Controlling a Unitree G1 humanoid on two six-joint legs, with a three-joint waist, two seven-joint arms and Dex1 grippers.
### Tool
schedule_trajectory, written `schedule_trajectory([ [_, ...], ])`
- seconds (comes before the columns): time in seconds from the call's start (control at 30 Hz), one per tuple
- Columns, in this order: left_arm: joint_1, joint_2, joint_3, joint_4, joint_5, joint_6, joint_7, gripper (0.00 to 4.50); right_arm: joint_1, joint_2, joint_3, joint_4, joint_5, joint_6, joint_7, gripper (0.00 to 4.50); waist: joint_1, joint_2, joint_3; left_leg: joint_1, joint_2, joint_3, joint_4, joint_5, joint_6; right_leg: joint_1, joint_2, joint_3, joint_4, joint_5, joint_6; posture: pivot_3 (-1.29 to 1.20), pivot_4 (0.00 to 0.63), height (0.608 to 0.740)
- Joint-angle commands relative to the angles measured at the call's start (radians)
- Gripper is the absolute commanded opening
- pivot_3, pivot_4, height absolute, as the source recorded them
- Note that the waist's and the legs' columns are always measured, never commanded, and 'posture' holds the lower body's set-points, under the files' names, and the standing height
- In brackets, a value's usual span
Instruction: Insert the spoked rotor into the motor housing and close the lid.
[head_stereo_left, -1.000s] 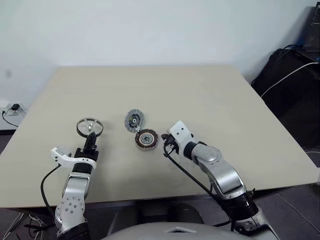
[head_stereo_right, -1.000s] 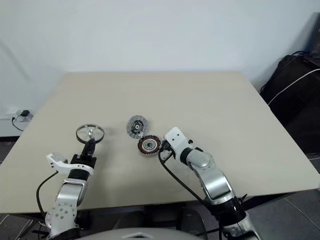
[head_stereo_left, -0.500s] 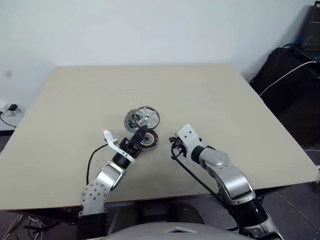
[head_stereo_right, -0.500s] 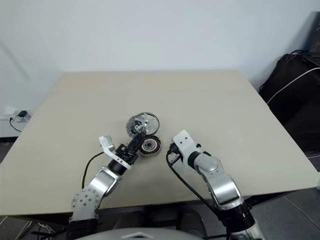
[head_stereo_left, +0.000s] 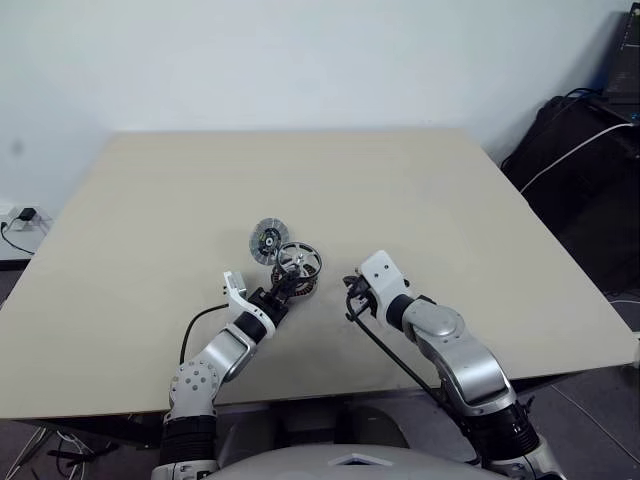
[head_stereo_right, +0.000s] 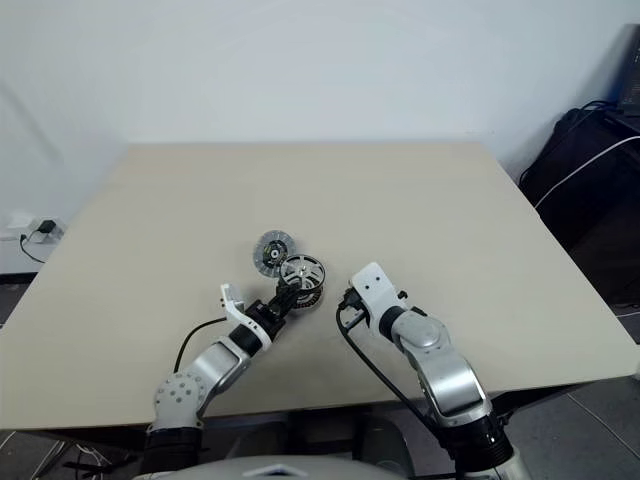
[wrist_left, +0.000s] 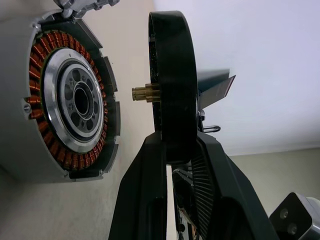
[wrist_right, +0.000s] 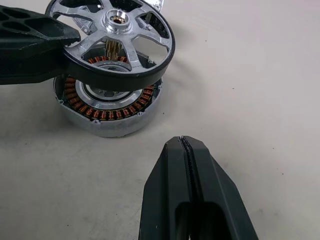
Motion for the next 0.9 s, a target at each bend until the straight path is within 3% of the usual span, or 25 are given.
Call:
schedule_trajectory([
  [0.03, -0.021, -0.051, -0.005, 0.001, 0.005, -0.002, -0.011, 0.4, -0.018, 0.0, -0.016, -0.044, 0.008, -0.004, -0.004, 0.0, 0.0, 0.0, 0.0, 0.0, 0.0, 0.0, 0.0, 0.0, 0.0, 0.0, 0.0, 0.0, 0.0, 0.0, 0.0, 0.0, 0.0, 0.74],
  [0.47, -0.02, -0.05, 0.003, 0.028, 0.033, 0.0, -0.007, 0.4, -0.02, 0.0, -0.016, -0.04, 0.008, -0.005, -0.005, 0.0, 0.0, 0.0, 0.0, 0.0, 0.0, 0.0, 0.0, 0.0, 0.0, 0.0, 0.0, 0.0, 0.0, 0.0, 0.0, 0.0, 0.0, 0.74],
  [0.87, 0.01, -0.029, 0.05, -0.029, 0.036, -0.026, 0.011, 4.33, -0.019, 0.0, -0.016, -0.039, 0.008, -0.005, -0.007, 0.0, -0.001, 0.002, -0.002, 0.002, 0.0, 0.0, 0.002, 0.0, -0.001, 0.0, 0.0, 0.0, 0.0, 0.001, 0.0, 0.0, 0.0, 0.74],
  [0.9, 0.016, -0.024, 0.053, -0.038, 0.04, -0.028, 0.015, 4.33, -0.02, 0.001, -0.015, -0.038, 0.008, -0.004, -0.007, 0.0, -0.003, 0.002, -0.002, 0.002, 0.0, 0.0, 0.002, 0.001, -0.001, 0.0, 0.0, 0.0, 0.0, 0.002, 0.0, 0.0, 0.0, 0.74],
])
